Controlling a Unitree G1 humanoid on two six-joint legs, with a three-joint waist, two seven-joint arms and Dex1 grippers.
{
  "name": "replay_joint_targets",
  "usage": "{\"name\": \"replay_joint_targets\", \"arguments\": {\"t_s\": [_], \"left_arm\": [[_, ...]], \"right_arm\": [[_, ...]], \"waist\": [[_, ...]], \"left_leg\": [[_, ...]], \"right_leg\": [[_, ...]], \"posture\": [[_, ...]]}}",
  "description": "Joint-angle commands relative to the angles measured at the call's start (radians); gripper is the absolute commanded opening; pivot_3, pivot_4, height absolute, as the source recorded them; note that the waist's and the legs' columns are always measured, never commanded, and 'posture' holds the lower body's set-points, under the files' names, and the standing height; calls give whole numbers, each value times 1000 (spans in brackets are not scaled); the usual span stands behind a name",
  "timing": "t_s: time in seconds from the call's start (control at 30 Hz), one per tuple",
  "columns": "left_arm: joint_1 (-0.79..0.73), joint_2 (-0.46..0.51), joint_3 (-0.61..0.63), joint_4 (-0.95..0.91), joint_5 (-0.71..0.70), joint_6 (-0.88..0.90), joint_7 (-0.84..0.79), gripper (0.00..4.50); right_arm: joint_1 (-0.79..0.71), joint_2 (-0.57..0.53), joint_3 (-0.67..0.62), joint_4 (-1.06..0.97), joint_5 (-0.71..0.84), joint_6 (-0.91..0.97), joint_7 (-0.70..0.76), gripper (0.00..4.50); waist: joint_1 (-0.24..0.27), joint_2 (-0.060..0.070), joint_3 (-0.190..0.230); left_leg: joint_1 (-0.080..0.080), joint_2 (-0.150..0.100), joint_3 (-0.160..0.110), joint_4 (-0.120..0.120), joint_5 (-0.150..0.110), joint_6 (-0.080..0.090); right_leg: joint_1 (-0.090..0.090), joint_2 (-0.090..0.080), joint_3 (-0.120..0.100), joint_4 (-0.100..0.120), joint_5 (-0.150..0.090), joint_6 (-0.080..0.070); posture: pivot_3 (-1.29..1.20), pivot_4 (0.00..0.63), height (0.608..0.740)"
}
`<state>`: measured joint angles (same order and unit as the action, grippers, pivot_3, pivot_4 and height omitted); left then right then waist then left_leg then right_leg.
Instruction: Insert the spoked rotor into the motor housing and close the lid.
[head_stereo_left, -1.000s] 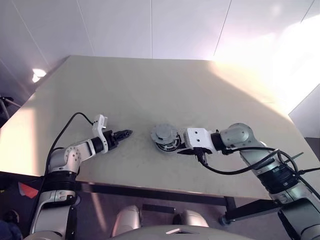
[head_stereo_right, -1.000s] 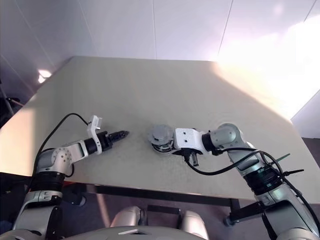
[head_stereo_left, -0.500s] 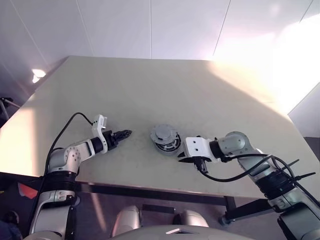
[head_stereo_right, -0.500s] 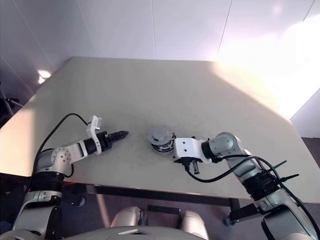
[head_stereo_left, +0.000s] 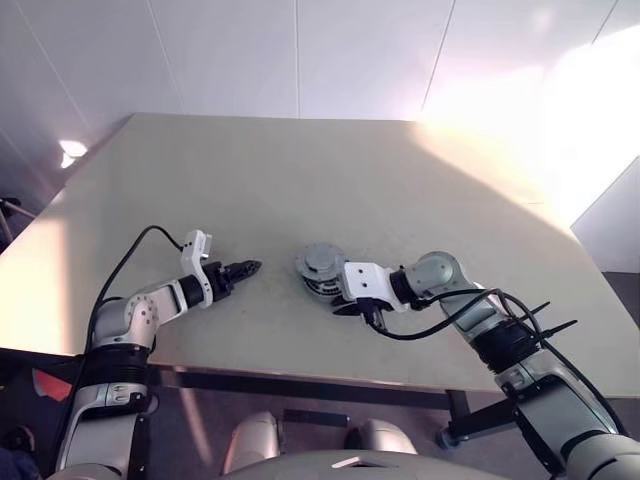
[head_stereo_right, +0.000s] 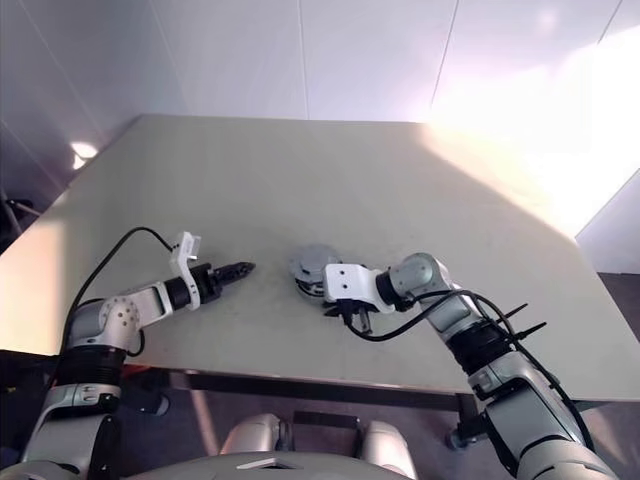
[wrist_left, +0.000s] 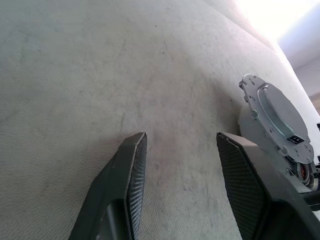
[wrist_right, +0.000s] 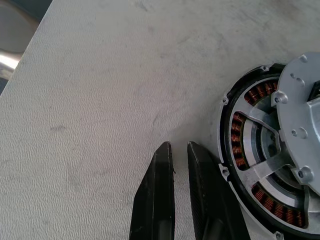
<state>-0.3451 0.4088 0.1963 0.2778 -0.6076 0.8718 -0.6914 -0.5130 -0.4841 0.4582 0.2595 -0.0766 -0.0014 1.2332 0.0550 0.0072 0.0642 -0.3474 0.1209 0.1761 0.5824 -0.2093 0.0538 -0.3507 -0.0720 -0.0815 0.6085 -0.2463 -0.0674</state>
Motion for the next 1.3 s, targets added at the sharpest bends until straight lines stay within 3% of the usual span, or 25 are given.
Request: {"name": "replay_joint_targets", "arguments": {"t_s": [0.03,0.5,0.8,0.97,1.07,1.17,1.27,1.3], "left_arm": [[19,18,5,24,30,16,37,2374],[5,5,-7,42,35,9,39,2374],[-10,-9,-19,64,40,-4,32,2374],[-29,-20,-27,58,33,-8,19,2374],[-41,-22,-33,32,21,4,0,2374],[-53,-18,-48,-8,12,20,-23,2374],[-67,-13,-54,-21,11,26,-34,2374],[-71,-13,-53,-21,12,27,-35,2374]], "right_arm": [[-40,40,-8,24,-5,1,-40,519],[-106,169,-53,145,-28,11,-211,519],[-74,92,-131,-157,153,157,-88,519],[-183,162,-223,-37,137,259,-283,519],[-242,190,-238,133,80,244,-414,1102],[-283,225,-262,264,62,217,-518,2089],[-300,244,-268,317,65,212,-534,3169],[-300,248,-269,316,73,218,-525,3169]], "waist": [[-3,0,0],[-8,0,0],[3,0,0],[9,1,1],[14,0,1],[19,0,1],[23,0,1],[23,0,1]], "left_leg": [[0,0,0,0,0,0],[1,0,0,0,1,-1],[0,0,0,0,1,-1],[2,0,0,-1,2,-4],[1,0,0,-1,3,-5],[-2,0,0,-1,2,-4],[-11,0,0,-1,3,-5],[-17,0,0,-1,3,-5]], "right_leg": [[0,0,0,0,0,0],[0,0,0,0,0,-1],[0,0,0,0,0,-1],[0,0,0,0,-3,5],[0,0,0,0,-3,5],[-2,0,0,-1,1,-1],[-9,0,0,-1,1,-1],[-14,0,0,-1,1,-1]], "posture": [[0,0,740],[0,0,740],[0,0,740],[0,0,740],[0,0,740],[0,0,740],[0,0,740],[0,0,740]]}}
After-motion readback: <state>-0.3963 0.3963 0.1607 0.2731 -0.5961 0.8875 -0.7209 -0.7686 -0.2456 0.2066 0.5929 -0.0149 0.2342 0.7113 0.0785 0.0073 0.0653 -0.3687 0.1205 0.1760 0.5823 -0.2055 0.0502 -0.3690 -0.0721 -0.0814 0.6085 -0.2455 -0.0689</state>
